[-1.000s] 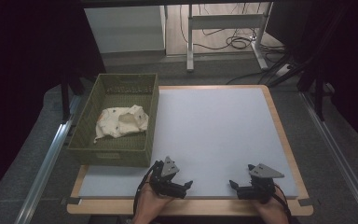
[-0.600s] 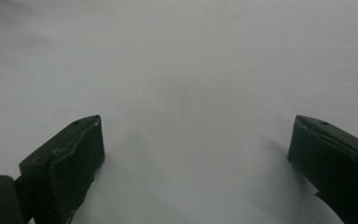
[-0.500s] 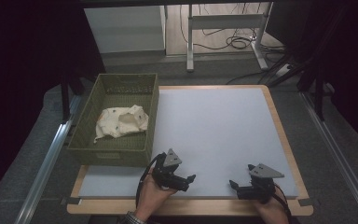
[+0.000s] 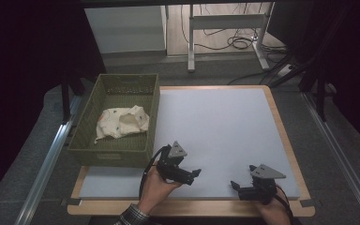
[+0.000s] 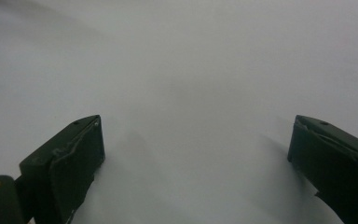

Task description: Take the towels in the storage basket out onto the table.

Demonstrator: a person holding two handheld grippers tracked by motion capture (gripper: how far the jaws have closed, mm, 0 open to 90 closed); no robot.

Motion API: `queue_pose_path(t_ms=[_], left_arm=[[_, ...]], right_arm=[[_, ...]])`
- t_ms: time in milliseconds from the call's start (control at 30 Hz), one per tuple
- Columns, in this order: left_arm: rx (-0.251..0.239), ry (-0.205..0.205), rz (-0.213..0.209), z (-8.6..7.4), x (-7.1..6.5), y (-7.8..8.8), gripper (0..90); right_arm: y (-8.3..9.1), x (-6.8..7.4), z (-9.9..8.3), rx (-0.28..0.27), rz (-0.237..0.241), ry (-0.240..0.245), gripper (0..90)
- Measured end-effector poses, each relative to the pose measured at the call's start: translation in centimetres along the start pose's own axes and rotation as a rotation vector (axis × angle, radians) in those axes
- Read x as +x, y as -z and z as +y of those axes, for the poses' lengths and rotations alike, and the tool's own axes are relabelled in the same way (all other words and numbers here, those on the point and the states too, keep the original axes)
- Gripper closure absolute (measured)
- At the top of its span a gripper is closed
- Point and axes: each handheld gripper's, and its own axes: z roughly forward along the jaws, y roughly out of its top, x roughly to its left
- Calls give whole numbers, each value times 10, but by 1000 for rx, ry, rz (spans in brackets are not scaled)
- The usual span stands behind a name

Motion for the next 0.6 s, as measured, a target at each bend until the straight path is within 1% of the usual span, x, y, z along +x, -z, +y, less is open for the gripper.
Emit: queue_pose_path(t_ms=[33, 67, 133, 167, 200, 267, 300, 333, 400, 600], left_arm=[[1, 0, 0, 5, 2, 1, 41], [1, 0, 0, 5, 2, 1, 41], [1, -2, -4, 10, 3, 2, 41], [0, -8, -8, 16, 4, 3, 41], [0, -8, -8, 16, 4, 3, 41], [2, -17, -9, 22, 4, 5, 41], [3, -24, -10, 28, 5, 6, 41], [3, -24, -10, 28, 5, 6, 40], [8, -32, -8, 35, 6, 9, 39], [14, -31, -13, 51, 15, 12, 38]], right_arm=[[0, 0, 0, 0, 1, 0, 37], [0, 0, 0, 0, 1, 0, 37], [0, 0, 0, -1, 0, 1, 38], [0, 0, 0, 0, 1, 0, 38], [0, 0, 0, 0, 1, 0, 38], [0, 0, 0, -1, 2, 1, 38], [0, 0, 0, 0, 0, 2, 38], [0, 0, 0, 0, 0, 2, 38], [0, 0, 0, -3, 1, 2, 38], [0, -1, 0, -3, 3, 3, 39]])
